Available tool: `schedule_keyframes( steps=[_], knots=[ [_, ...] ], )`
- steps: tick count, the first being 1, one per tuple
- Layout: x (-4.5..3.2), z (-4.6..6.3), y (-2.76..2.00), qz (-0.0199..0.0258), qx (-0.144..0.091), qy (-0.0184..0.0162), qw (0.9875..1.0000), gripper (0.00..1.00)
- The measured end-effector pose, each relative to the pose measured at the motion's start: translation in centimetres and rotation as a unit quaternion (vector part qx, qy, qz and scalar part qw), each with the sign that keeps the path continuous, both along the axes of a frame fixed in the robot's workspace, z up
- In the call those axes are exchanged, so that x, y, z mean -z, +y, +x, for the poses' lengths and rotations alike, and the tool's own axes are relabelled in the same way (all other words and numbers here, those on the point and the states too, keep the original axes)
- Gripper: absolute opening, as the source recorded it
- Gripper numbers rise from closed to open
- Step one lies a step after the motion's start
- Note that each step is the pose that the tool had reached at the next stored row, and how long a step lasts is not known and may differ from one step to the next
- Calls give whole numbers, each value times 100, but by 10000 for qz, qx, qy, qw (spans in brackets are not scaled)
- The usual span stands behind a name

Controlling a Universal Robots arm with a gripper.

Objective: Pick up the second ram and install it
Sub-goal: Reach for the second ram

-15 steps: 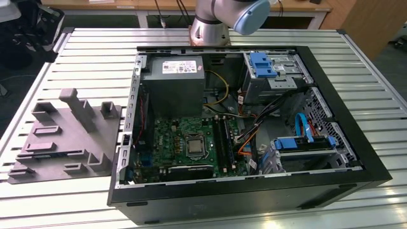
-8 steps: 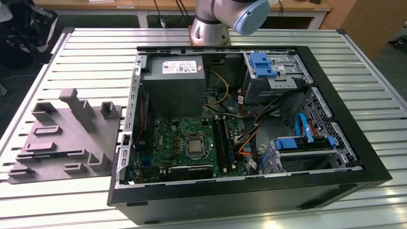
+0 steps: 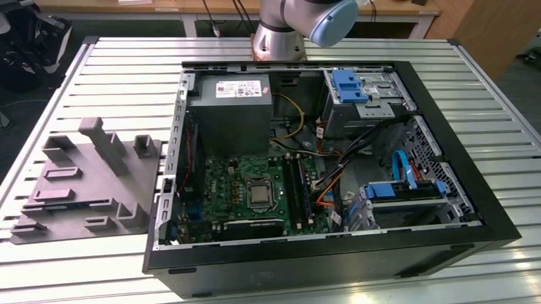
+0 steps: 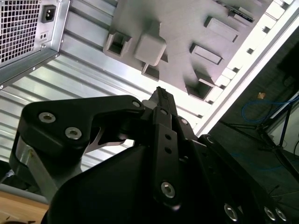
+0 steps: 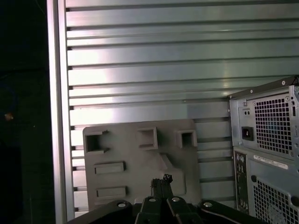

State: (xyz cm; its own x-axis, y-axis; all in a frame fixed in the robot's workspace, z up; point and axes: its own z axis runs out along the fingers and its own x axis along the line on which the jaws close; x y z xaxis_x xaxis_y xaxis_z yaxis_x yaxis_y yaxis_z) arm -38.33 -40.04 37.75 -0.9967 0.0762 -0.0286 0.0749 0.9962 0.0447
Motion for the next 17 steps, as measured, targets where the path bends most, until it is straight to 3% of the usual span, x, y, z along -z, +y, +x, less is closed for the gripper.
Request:
schedule_keyframes(
  steps=[17],
  knots=[
    [122, -113, -108, 0, 0, 0, 10000, 10]
  ],
)
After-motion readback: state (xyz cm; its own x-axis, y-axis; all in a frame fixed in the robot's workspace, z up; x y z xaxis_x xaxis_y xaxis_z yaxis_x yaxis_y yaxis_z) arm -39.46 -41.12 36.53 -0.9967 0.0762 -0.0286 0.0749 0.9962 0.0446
